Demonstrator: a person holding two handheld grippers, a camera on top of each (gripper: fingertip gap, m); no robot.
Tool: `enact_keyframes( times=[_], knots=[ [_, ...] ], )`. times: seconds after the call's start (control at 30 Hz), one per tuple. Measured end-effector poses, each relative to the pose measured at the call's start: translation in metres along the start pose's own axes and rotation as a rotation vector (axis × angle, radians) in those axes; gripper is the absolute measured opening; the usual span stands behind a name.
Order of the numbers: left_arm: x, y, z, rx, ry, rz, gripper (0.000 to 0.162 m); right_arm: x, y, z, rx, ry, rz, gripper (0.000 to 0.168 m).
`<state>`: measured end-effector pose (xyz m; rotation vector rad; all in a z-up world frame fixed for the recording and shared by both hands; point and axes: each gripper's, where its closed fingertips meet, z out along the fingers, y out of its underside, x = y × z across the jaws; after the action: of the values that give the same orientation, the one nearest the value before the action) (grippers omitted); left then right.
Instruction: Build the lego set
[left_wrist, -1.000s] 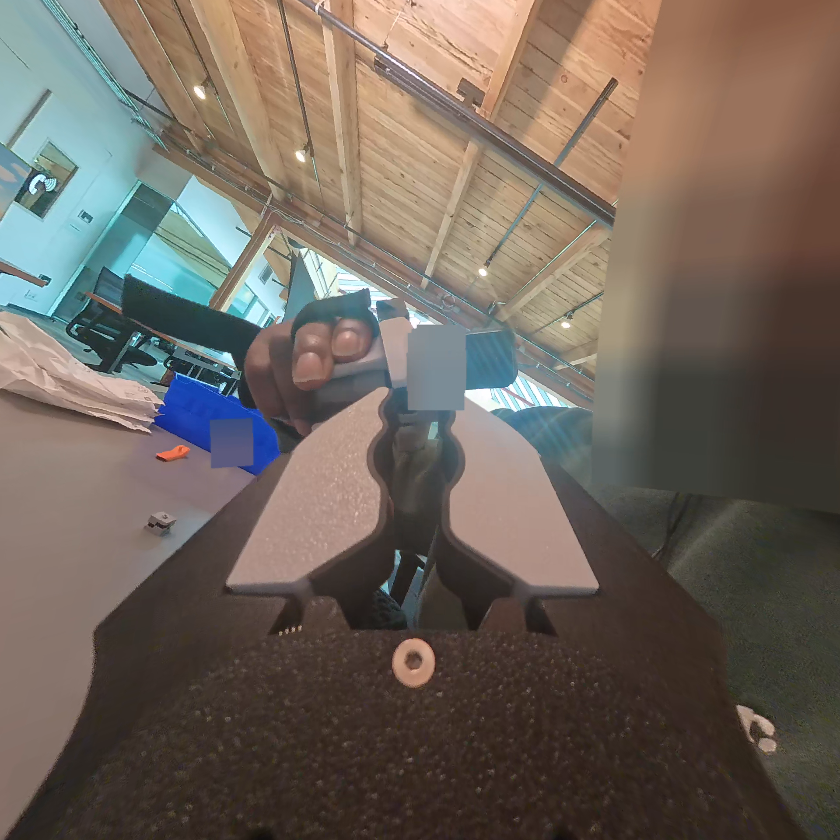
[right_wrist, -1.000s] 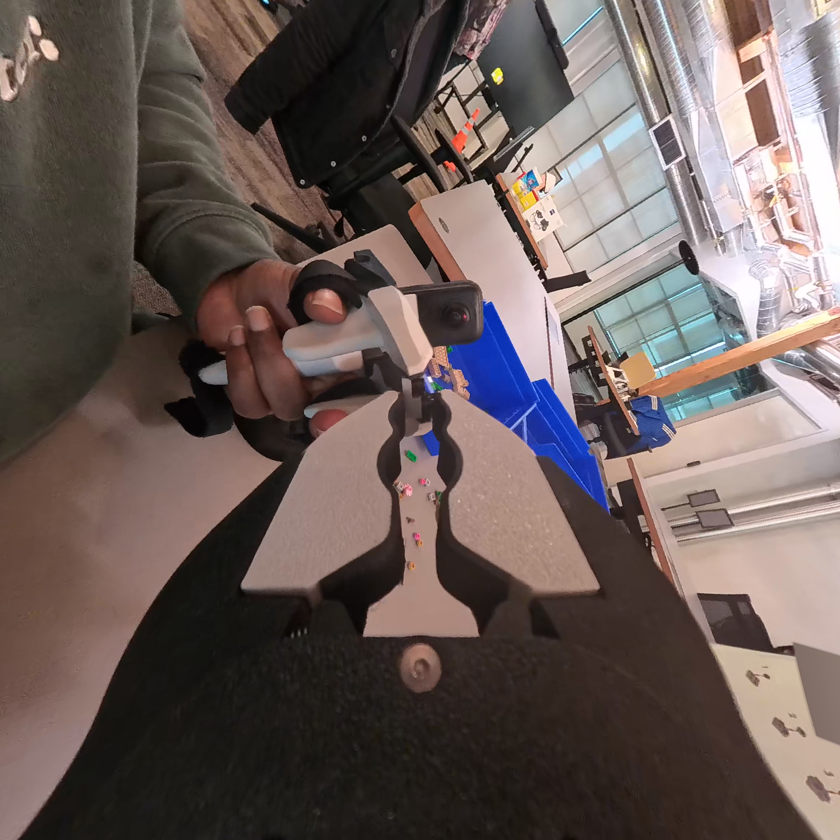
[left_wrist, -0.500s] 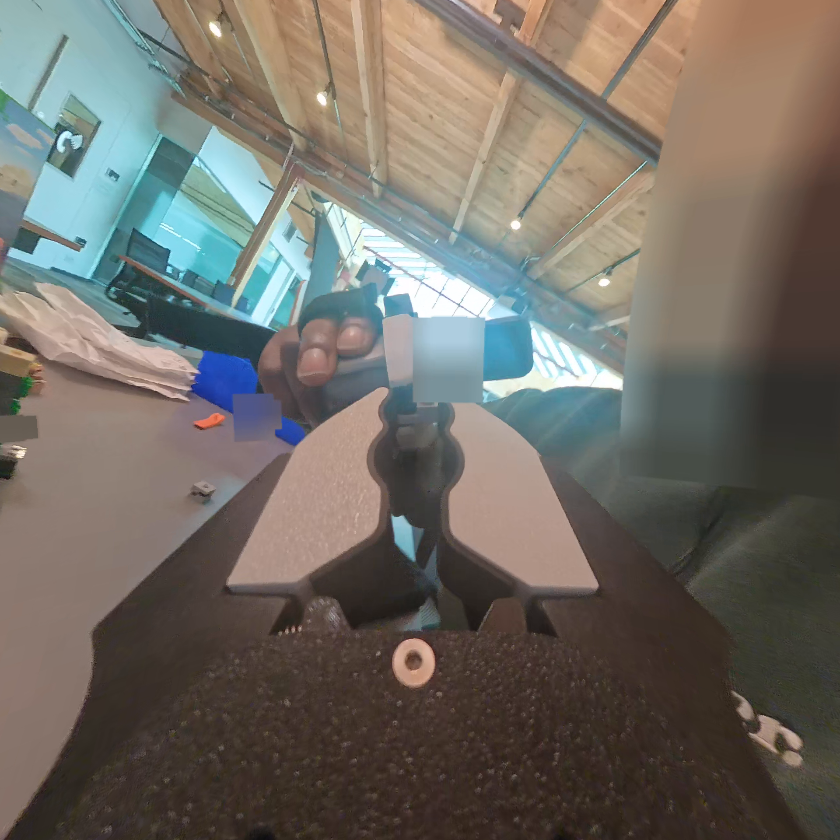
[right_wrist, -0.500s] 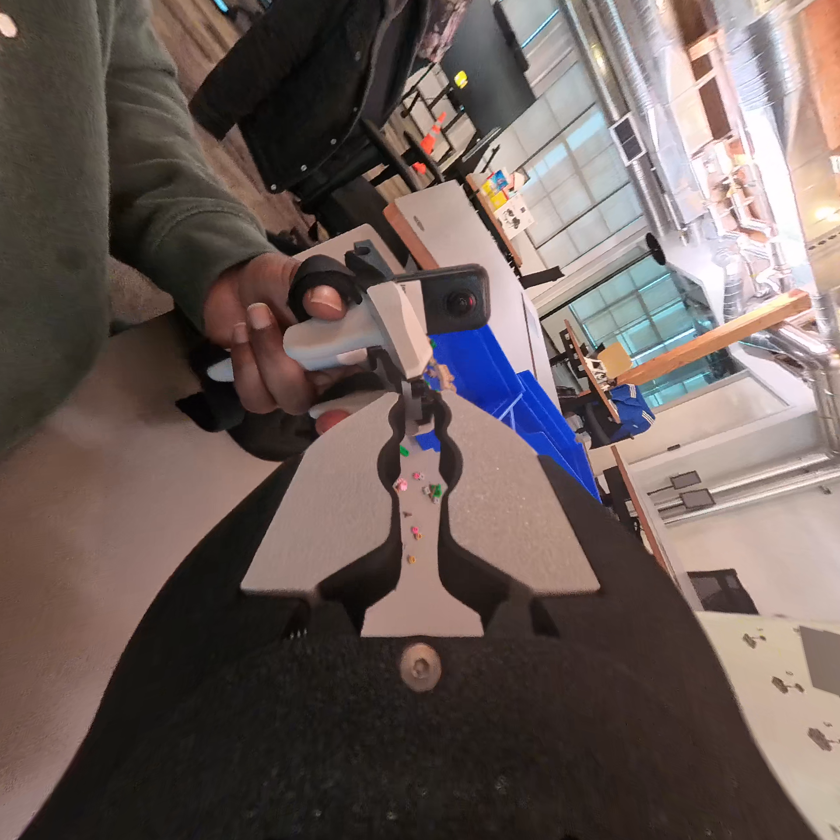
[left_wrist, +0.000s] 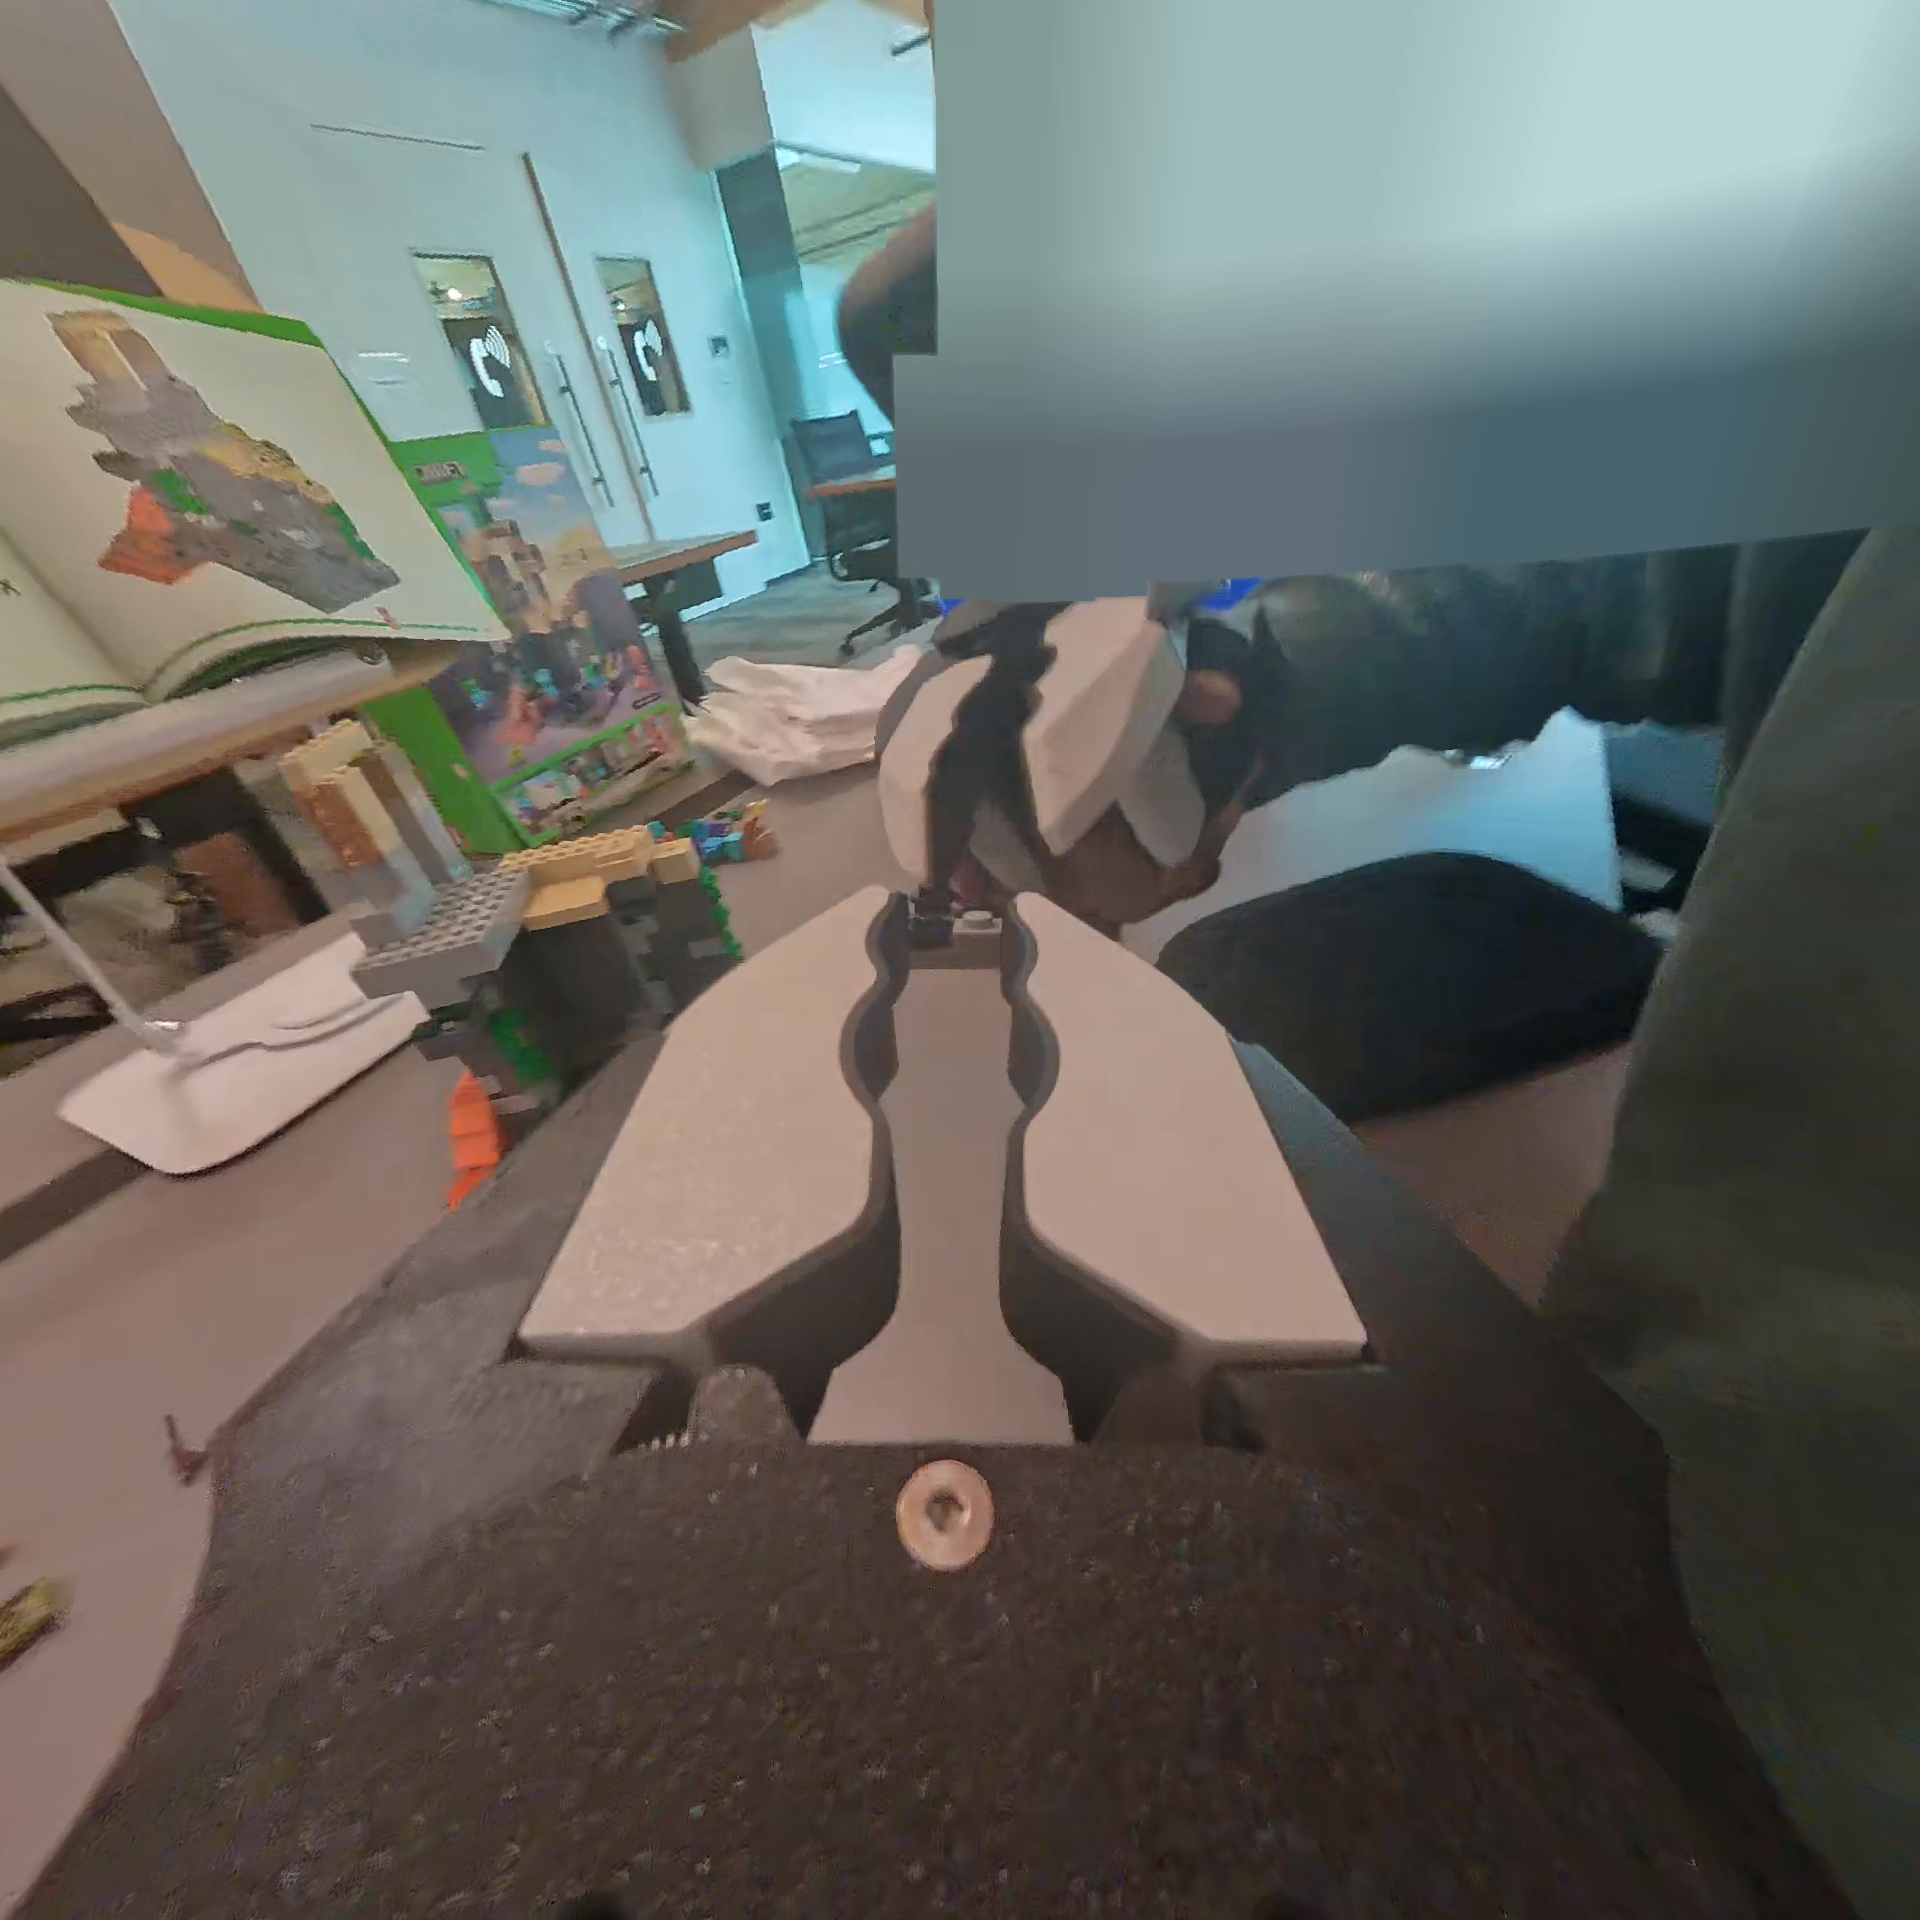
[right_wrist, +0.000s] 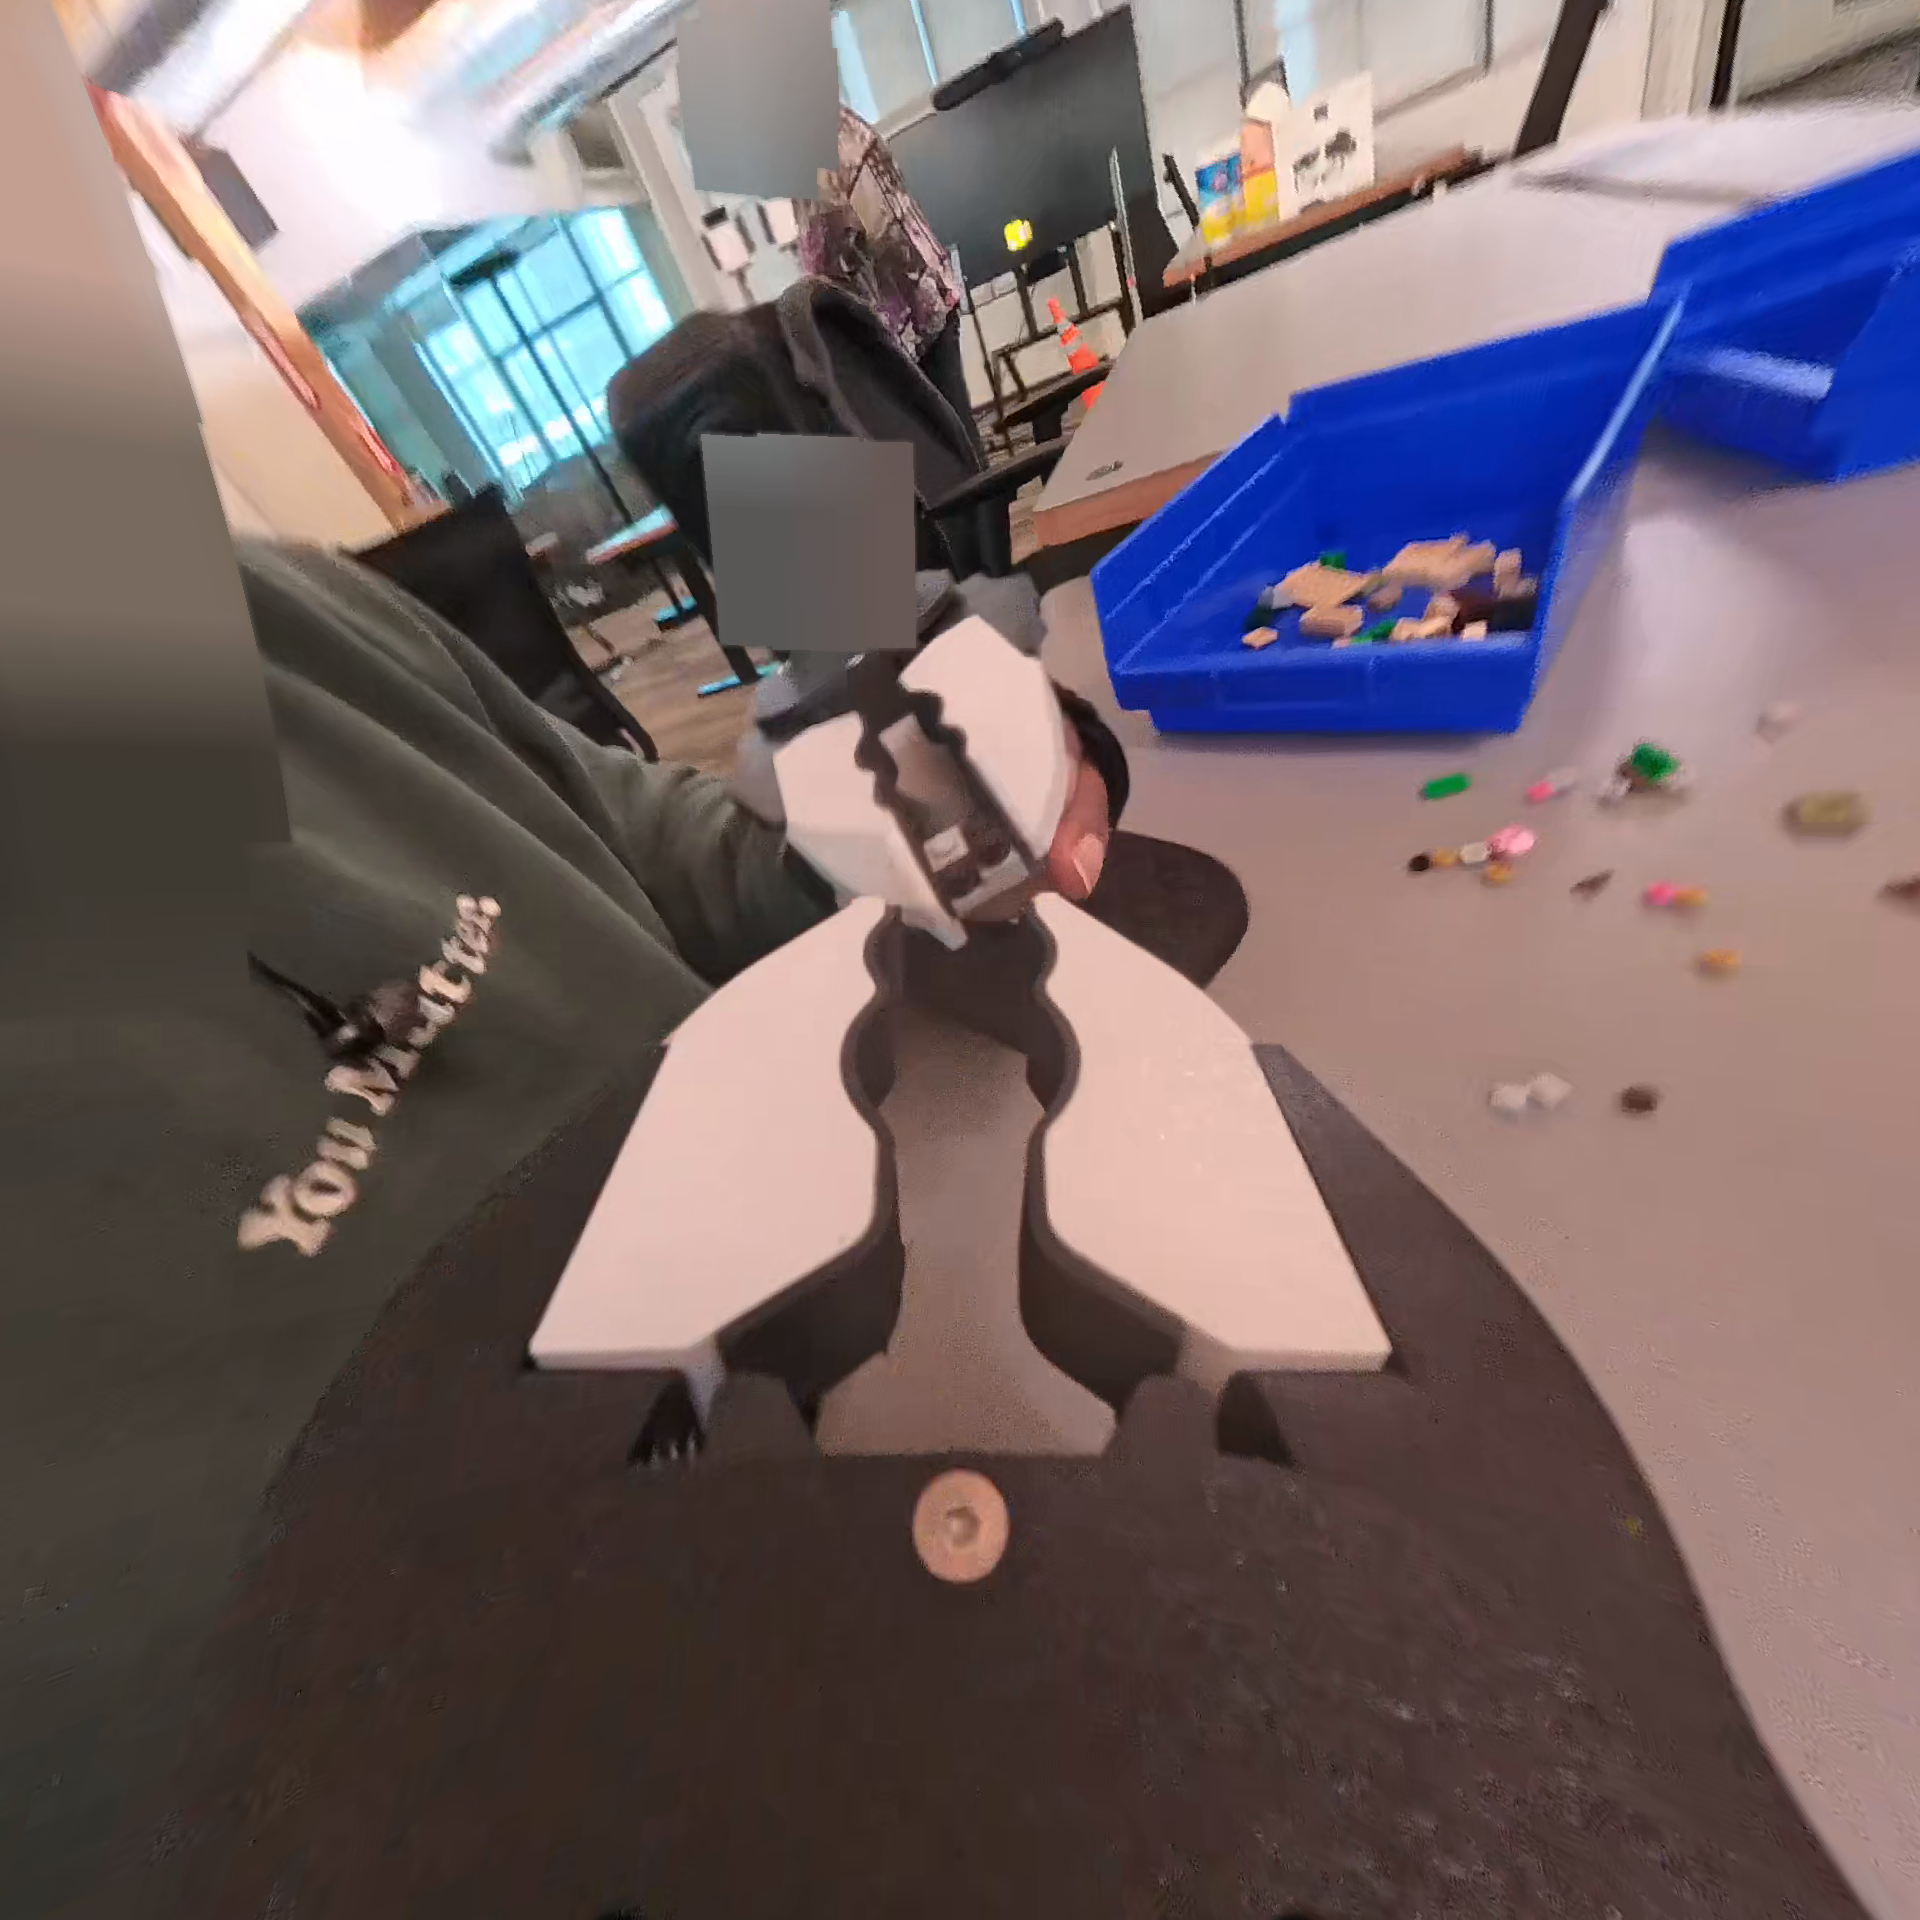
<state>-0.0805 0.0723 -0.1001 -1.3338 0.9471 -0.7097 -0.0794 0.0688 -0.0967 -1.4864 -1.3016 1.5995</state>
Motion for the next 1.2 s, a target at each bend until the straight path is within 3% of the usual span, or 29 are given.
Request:
enact_keyframes(
  times=[0.17, 0.43, 0.63, 0.77, 0.87, 0.93, 1.03, 1.2],
  knots=[
    [-0.001, 0.009, 0.008, -0.039, -0.079, 0.139, 0.017, 0.004, 0.001, 0.002, -0.027, -0.030, 0.259, 0.024],
    [-0.002, 0.017, 0.012, -0.110, -0.166, 0.404, 0.017, 0.018, 0.010, 0.008, -0.054, 0.084, 0.318, 0.022],
    [0.002, 0.015, 0.014, -0.090, -0.164, 0.473, 0.016, 0.013, 0.015, 0.012, -0.037, 0.060, 0.394, 0.019],
    [0.003, 0.022, 0.017, -0.103, -0.125, 0.411, 0.016, 0.017, 0.022, 0.010, -0.087, 0.068, 0.379, 0.014],
    [0.005, 0.030, 0.013, -0.144, -0.062, 0.316, 0.026, 0.023, 0.036, 0.003, -0.233, 0.062, 0.346, 0.014],
    [0.000, 0.032, 0.004, -0.161, -0.044, 0.271, 0.025, 0.034, 0.057, -0.009, -0.416, 0.077, 0.285, 0.014],
    [-0.022, 0.036, -0.010, -0.188, -0.088, 0.224, 0.019, 0.055, 0.088, -0.021, -0.682, 0.080, 0.166, 0.015],
    [-0.058, 0.052, -0.022, -0.174, -0.192, 0.077, 0.017, 0.082, 0.119, -0.009, -0.953, 0.051, -0.036, 0.015]
  ],
)
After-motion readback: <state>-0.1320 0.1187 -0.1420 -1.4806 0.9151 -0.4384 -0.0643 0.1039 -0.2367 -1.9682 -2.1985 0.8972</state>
